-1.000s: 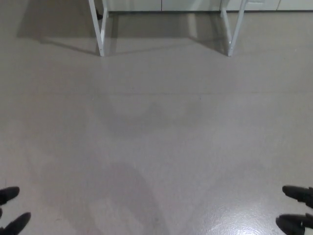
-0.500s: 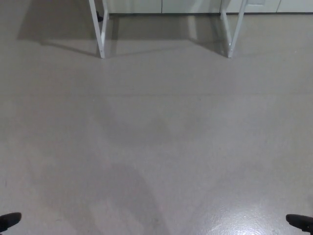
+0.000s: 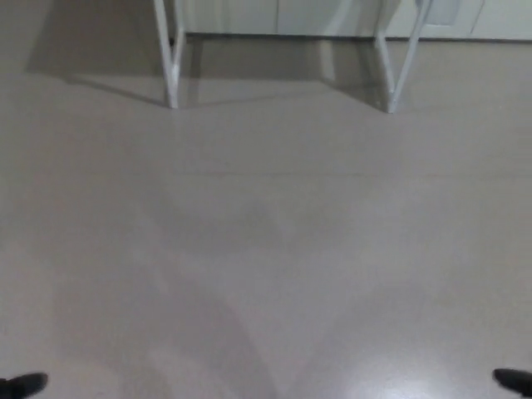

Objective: The robot walk towards a table in front and click the button on the base of the boilling pot using its left middle finger

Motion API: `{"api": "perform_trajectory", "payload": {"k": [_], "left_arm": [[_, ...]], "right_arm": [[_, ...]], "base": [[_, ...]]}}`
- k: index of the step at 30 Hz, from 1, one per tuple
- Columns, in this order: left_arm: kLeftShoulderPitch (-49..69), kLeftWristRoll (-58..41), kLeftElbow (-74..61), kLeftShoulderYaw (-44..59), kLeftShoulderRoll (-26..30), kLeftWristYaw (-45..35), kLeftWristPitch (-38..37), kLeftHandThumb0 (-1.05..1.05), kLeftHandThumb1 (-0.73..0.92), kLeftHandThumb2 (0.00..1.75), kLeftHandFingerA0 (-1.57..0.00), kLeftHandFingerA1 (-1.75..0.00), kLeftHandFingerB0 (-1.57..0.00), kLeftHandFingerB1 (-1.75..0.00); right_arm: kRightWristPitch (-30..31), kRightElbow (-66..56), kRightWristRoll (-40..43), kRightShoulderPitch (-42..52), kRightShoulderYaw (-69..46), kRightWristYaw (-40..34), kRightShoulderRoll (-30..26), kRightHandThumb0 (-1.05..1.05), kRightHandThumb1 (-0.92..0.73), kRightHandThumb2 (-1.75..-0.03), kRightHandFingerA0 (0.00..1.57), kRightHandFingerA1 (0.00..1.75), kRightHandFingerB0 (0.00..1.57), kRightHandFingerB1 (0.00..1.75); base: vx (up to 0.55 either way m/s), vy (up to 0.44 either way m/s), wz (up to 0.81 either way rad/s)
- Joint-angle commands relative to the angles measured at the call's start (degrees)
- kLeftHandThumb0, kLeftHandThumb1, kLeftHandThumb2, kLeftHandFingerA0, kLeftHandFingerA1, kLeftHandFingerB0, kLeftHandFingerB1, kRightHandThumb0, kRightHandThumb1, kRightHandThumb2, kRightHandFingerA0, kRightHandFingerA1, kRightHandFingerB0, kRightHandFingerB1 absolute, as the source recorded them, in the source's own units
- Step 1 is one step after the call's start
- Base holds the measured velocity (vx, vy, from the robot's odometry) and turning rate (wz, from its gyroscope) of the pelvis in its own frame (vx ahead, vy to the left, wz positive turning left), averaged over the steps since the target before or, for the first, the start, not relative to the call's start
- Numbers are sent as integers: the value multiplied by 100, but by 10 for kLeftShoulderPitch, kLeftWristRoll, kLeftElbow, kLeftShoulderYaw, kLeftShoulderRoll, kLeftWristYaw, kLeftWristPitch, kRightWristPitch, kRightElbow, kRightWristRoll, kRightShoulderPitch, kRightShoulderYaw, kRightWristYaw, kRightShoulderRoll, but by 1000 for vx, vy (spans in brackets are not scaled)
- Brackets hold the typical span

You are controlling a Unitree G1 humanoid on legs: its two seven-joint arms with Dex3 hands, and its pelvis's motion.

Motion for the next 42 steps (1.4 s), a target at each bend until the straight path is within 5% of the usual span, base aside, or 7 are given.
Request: {"api": "perform_trajectory", "payload": {"k": [1,42], "left_arm": [[7,1,-6,-3,9,6,-18,-39,40,66,-62,-49,-44,-43],[16,-3,2,-16,16,4,-25,-39,41,67,-60,-49,-43,-43]], "right_arm": [[-13,9,-1,-1,-1,1,-7,-17,-41,-51,78,56,55,52],[-22,20,-5,2,13,4,-12,-21,-40,-57,80,62,54,54]], "base": [[167,177,14],[224,-45,5]]}}
